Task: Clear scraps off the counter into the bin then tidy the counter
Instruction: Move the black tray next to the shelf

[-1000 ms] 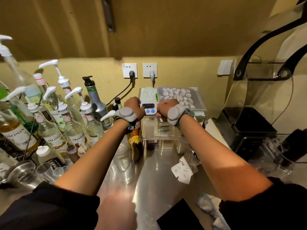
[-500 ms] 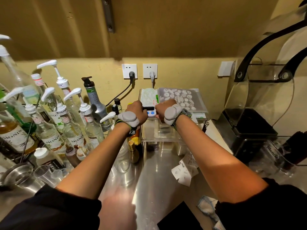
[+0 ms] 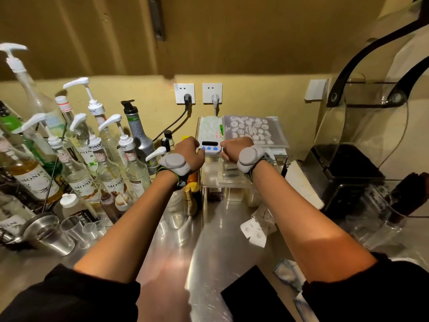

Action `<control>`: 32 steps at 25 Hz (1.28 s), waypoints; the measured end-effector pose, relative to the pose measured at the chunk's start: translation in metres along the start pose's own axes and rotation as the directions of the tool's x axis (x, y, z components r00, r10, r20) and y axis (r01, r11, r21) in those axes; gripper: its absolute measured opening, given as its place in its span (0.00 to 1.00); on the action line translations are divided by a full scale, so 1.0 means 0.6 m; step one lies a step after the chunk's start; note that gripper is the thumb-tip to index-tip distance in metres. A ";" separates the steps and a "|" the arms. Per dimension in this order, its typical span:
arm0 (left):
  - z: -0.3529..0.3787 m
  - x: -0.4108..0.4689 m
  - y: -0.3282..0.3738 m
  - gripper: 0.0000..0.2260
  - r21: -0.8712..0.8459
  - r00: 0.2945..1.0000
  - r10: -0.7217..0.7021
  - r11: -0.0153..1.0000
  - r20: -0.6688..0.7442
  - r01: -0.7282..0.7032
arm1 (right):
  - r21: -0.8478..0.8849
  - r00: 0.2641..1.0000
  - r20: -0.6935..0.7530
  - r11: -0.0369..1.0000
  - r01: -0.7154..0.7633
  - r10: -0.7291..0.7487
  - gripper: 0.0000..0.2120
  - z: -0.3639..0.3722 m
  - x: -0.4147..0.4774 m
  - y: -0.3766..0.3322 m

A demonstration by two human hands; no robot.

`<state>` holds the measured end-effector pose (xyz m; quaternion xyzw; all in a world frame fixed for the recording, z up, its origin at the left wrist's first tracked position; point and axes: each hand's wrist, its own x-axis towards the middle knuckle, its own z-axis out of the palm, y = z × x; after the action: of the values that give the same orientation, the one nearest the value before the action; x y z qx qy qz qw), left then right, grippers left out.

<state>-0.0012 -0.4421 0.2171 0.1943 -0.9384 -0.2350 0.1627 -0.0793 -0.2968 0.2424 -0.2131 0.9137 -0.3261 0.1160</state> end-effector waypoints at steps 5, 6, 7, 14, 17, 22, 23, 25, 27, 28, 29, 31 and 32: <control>0.026 -0.095 0.018 0.12 -0.141 0.999 -0.015 0.990 -0.028 0.011 | 0.524 0.991 0.058 0.841 -0.136 0.124 0.13 0.015 -0.066 0.048; 0.040 -0.118 0.021 0.11 -0.165 1.000 -0.023 0.986 -0.014 0.020 | 0.616 0.979 0.125 0.761 -0.204 0.161 0.14 0.019 -0.087 0.063; 0.050 -0.138 0.023 0.11 -0.186 0.999 -0.033 0.982 0.001 0.033 | 0.621 0.975 0.151 0.751 -0.223 0.165 0.14 0.027 -0.095 0.083; 0.182 -0.299 0.005 0.11 -0.192 0.978 -0.095 0.973 0.185 0.131 | 0.561 0.886 0.226 0.689 -0.459 0.406 0.10 0.120 -0.215 0.232; 0.233 -0.350 -0.015 0.13 -0.144 0.947 -0.141 0.971 0.289 0.189 | 0.457 0.857 0.249 0.725 -0.515 0.452 0.10 0.159 -0.249 0.295; 0.282 -0.416 -0.040 0.15 -0.087 0.885 -0.235 0.953 0.401 0.292 | 0.312 0.818 0.166 0.758 -0.573 0.551 0.07 0.203 -0.299 0.378; 0.287 -0.429 -0.043 0.15 -0.081 0.877 -0.249 0.948 0.411 0.307 | 0.300 0.817 0.179 0.760 -0.577 0.549 0.06 0.207 -0.308 0.388; 0.295 -0.450 -0.048 0.15 -0.053 0.853 -0.273 0.943 0.444 0.330 | 0.319 0.809 0.183 0.744 -0.587 0.559 0.04 0.213 -0.322 0.400; 0.303 -0.471 -0.052 0.15 -0.013 0.815 -0.305 0.934 0.492 0.358 | 0.296 0.796 0.190 0.740 -0.604 0.574 0.07 0.220 -0.333 0.409; 0.306 -0.480 -0.054 0.15 0.008 0.797 -0.324 0.928 0.511 0.372 | 0.247 0.790 0.208 0.751 -0.612 0.576 0.09 0.222 -0.338 0.412; 0.309 -0.487 -0.055 0.15 0.029 0.780 -0.341 0.923 0.525 0.384 | 0.207 0.781 0.222 0.755 -0.622 0.583 0.11 0.224 -0.342 0.414; 0.313 -0.496 -0.054 0.17 0.058 0.755 -0.358 0.918 0.549 0.393 | 0.176 0.767 0.244 0.751 -0.637 0.593 0.13 0.227 -0.346 0.417; 0.315 -0.499 -0.053 0.17 0.053 0.752 -0.357 0.917 0.554 0.396 | 0.169 0.763 0.253 0.749 -0.640 0.595 0.13 0.229 -0.347 0.418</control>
<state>0.1941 -0.2645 -0.0209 0.2972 -0.8777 -0.3403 -0.1599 0.0738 -0.1005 -0.0086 0.0891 0.8701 -0.3583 0.3266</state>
